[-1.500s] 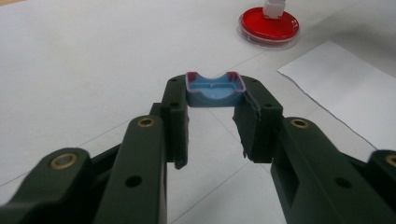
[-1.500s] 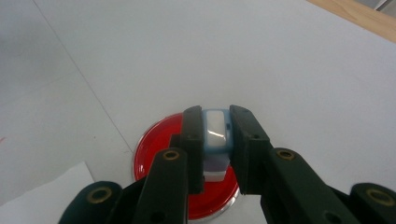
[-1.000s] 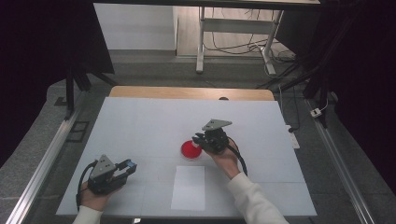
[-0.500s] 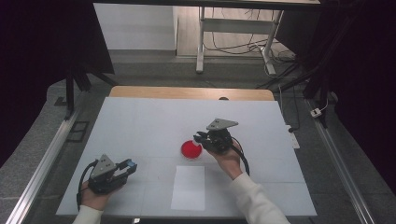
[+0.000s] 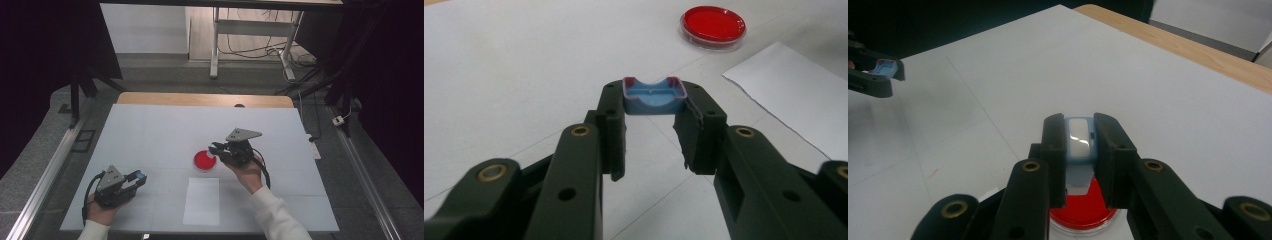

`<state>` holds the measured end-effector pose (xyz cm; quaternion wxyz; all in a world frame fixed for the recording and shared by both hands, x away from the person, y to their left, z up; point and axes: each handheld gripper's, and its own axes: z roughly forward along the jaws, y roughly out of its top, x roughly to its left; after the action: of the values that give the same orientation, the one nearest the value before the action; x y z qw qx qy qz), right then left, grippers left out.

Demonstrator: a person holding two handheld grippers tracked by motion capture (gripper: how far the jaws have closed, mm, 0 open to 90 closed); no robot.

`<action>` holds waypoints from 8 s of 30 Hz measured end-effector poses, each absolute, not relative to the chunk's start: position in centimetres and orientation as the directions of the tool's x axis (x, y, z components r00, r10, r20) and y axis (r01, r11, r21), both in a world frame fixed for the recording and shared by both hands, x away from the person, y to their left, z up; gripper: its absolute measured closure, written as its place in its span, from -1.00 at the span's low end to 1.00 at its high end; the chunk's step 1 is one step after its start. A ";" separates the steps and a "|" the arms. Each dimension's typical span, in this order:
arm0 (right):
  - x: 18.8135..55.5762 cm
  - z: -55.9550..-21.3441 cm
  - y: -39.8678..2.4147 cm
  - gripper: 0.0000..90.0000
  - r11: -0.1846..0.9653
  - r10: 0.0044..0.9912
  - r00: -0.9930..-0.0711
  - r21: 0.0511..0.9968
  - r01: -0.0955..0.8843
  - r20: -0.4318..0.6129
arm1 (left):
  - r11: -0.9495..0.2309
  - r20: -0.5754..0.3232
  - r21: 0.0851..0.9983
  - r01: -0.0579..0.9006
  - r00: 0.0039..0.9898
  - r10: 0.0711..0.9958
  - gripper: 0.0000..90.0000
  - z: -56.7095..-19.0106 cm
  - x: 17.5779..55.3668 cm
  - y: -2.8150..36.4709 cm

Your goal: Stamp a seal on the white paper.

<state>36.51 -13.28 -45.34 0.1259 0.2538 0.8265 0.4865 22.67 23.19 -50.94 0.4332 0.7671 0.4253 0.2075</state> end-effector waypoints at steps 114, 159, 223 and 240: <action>29.9 -47.0 -12.0 0.68 0.529 0.337 -0.940 0.815 0.238 0.056 | -0.271 -0.051 0.837 0.475 0.561 0.826 0.45 -51.0 22.8 22.8; 28.8 -49.5 -11.7 0.68 0.623 0.301 -0.953 0.754 0.209 0.016 | -0.271 -0.054 0.835 0.479 0.561 0.826 0.45 -51.1 22.8 22.7; 28.6 -50.5 -10.8 0.70 0.686 0.292 -0.955 0.707 0.171 -0.053 | -0.274 -0.050 0.835 0.477 0.562 0.826 0.45 -51.0 22.8 22.5; 28.7 -50.5 -10.9 0.70 0.692 0.283 -0.958 0.702 0.167 -0.051 | -0.274 -0.051 0.835 0.478 0.562 0.826 0.45 -51.1 22.8 22.5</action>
<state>28.70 -10.86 -50.52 0.0777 0.1229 0.9165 0.3726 22.76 22.49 -51.06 0.4301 0.7720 0.4222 0.2019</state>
